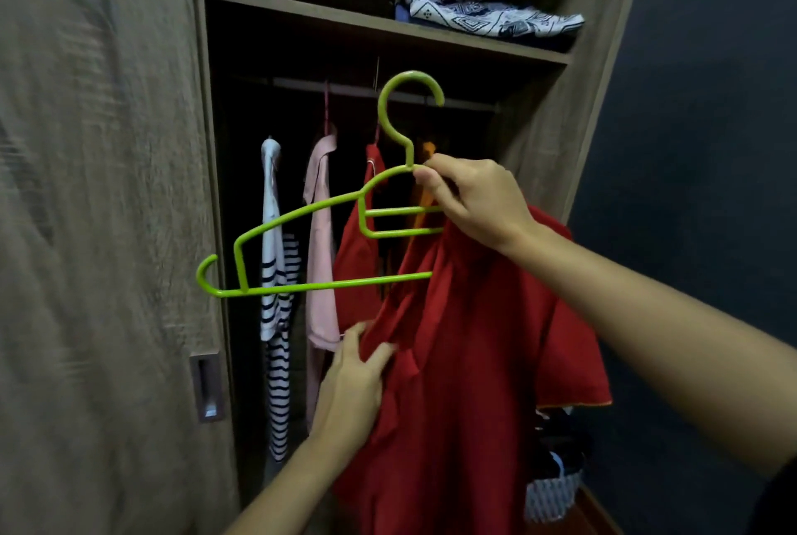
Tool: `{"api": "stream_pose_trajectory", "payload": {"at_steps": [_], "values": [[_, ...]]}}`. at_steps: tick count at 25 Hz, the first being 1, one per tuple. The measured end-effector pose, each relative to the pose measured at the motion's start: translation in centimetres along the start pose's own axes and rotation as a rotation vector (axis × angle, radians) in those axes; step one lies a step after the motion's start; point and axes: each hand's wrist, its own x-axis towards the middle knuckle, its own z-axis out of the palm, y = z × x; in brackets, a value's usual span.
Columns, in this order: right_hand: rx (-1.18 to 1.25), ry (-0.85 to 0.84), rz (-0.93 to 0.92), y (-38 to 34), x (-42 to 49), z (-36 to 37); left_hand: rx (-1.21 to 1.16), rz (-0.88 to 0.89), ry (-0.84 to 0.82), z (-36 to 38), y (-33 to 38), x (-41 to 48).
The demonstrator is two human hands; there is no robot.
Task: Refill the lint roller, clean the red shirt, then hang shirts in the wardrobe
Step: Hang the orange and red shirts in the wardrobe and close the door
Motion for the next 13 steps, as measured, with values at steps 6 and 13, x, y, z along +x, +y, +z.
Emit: {"api": "stream_pose_trajectory", "payload": {"at_steps": [6,13], "values": [[0.183,0.036,-0.015,3.5,-2.8,-1.7,-0.477,-0.388,-0.364,-3.3,-5.5,1.6],[-0.103,0.012,-0.023,5.7,-11.0,1.1,-0.167,-0.363,-0.582,-9.9,-7.5,6.3]]}}
